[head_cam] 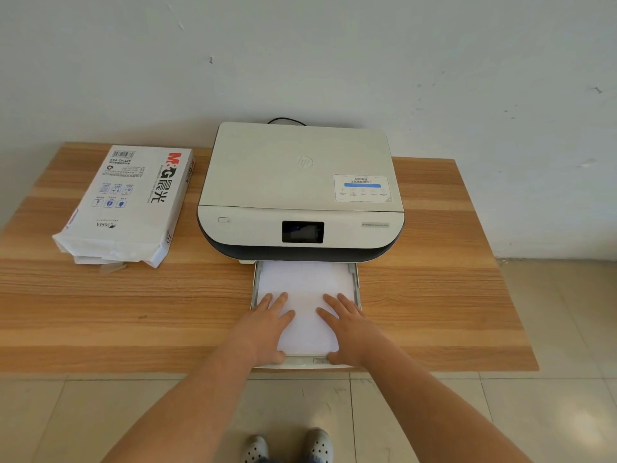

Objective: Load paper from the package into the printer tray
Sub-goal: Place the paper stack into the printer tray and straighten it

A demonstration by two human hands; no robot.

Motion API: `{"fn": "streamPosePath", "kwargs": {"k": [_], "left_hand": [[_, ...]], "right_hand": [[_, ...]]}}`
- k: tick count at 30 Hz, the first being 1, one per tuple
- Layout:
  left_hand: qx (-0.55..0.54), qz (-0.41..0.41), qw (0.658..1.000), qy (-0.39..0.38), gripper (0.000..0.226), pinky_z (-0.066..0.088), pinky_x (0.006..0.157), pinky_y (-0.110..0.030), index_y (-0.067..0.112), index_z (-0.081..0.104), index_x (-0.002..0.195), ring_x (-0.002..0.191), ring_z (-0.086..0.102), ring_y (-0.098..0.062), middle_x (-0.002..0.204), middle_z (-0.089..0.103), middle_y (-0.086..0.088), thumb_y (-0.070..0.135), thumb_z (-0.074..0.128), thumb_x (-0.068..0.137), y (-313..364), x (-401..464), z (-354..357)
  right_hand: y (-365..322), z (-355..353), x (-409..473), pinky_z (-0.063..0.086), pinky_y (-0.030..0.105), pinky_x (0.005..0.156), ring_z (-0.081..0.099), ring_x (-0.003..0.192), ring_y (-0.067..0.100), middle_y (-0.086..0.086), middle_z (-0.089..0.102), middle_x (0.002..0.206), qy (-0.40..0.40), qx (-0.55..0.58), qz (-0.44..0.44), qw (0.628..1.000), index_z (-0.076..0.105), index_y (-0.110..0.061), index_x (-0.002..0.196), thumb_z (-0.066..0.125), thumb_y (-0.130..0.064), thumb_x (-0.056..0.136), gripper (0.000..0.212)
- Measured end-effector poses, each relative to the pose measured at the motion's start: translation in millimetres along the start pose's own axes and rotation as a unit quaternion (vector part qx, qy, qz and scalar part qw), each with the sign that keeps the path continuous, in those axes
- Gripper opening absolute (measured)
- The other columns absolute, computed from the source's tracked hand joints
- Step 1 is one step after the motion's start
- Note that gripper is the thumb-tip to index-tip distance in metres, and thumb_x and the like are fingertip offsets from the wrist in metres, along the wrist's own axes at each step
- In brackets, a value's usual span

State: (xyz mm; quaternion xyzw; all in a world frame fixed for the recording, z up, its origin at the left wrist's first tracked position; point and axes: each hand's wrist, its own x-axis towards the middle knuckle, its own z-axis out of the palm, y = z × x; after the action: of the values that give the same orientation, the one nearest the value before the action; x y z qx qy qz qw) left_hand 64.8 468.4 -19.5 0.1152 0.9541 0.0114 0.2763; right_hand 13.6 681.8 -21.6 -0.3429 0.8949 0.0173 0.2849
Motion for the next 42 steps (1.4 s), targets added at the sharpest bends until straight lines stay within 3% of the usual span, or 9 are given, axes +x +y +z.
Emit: {"fn": "streamPosePath", "kwargs": {"k": [5,15,22,28,33,42], "left_hand": [[-0.004,-0.006,1.0,0.0,0.081,0.035,0.109,-0.043,0.025,0.014,0.15,0.146,-0.003,-0.029,0.161,-0.007,-0.003,0.042,0.058,0.084,5,-3,2],[0.004,0.006,1.0,0.009,0.083,0.025,0.114,-0.042,0.026,0.01,0.151,0.146,-0.007,-0.027,0.16,-0.012,-0.001,0.045,0.056,0.084,3,-4,2],[-0.006,0.001,1.0,-0.001,0.081,0.025,0.114,-0.044,0.026,0.011,0.15,0.147,-0.003,-0.027,0.161,-0.008,-0.001,0.044,0.056,0.085,7,-4,5],[-0.01,0.003,1.0,-0.001,0.081,0.021,0.115,-0.043,0.027,0.009,0.151,0.147,-0.007,-0.025,0.161,-0.011,0.0,0.047,0.052,0.085,6,-6,5],[-0.045,-0.014,0.999,0.021,0.071,0.013,0.117,-0.04,0.032,0.01,0.151,0.147,-0.009,-0.021,0.16,-0.012,0.004,0.057,0.039,0.091,8,-5,0],[-0.051,-0.038,0.998,0.014,0.063,0.014,0.117,-0.041,0.031,0.007,0.151,0.147,-0.009,-0.023,0.16,-0.012,0.002,0.043,0.039,0.098,11,-1,9]], "right_hand": [[-2,3,-1,0.016,0.046,0.117,-0.013,0.147,0.023,-0.004,-0.015,0.161,-0.007,0.005,0.016,1.0,0.002,-0.028,0.153,0.061,-0.048,0.085,0.092],[-1,4,-3,-0.006,0.041,0.116,-0.02,0.146,0.026,0.0,-0.018,0.16,0.018,-0.021,-0.005,1.0,0.002,-0.027,0.153,0.06,-0.048,0.085,0.092],[-5,5,-3,0.008,0.044,0.118,-0.015,0.147,0.024,-0.002,-0.017,0.161,-0.006,-0.003,0.015,1.0,0.001,-0.028,0.153,0.059,-0.047,0.086,0.091],[-4,5,-7,0.01,0.044,0.118,-0.016,0.147,0.023,-0.003,-0.016,0.161,-0.003,0.006,0.013,1.0,0.002,-0.028,0.153,0.057,-0.049,0.085,0.089],[-7,3,-4,0.014,0.046,0.118,-0.016,0.147,0.021,-0.006,-0.013,0.161,0.024,0.065,0.044,0.997,0.008,-0.032,0.152,0.048,-0.055,0.09,0.077],[-7,7,2,0.012,0.045,0.118,-0.012,0.148,0.022,-0.004,-0.011,0.162,0.015,0.065,0.072,0.995,0.009,-0.029,0.153,0.045,-0.042,0.098,0.067]]}}
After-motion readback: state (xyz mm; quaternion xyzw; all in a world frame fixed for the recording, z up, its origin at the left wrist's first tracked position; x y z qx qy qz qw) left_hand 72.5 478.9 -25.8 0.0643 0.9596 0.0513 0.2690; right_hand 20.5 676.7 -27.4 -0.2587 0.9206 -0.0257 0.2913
